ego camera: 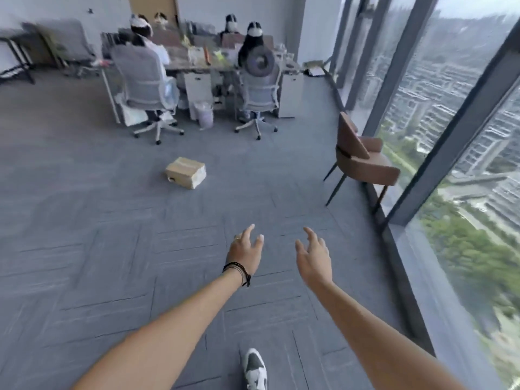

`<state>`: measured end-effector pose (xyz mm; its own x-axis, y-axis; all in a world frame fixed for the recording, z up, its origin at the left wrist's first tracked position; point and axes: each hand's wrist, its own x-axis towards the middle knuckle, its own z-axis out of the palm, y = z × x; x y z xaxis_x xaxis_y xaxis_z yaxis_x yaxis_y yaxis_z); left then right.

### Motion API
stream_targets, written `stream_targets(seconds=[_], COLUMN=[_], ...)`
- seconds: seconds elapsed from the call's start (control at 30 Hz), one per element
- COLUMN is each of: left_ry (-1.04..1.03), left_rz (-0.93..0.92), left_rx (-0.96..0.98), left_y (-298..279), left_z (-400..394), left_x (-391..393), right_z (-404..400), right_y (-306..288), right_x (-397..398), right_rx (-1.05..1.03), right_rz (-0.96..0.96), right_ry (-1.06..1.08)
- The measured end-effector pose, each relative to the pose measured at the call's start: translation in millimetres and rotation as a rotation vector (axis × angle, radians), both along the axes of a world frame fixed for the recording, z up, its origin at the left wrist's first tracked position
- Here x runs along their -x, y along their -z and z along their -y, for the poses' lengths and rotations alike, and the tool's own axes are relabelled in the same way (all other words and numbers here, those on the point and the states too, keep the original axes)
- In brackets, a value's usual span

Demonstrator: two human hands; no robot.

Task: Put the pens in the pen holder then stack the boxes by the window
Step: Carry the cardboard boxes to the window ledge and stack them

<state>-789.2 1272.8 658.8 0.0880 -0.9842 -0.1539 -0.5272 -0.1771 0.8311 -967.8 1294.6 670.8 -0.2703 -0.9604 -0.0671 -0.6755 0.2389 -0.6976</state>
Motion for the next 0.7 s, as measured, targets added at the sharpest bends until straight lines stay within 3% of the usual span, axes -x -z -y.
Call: stream_targets(seconds=[0.43, 0.7], left_ry=[-0.332, -0.395], left_rz=[0.098, 0.144], left_rx=[-0.072, -0.081], left_y=[17.8, 13.8], left_z=[242.9, 379.6], left_x=[-198.3, -277.2], right_z=[309.5, 458.7], right_y=[33.2, 30.7], right_x=[-180.6, -265.3], right_rx=[-0.047, -0.037], right_rz=[0.035, 0.016], right_ry=[-0.381, -0.472])
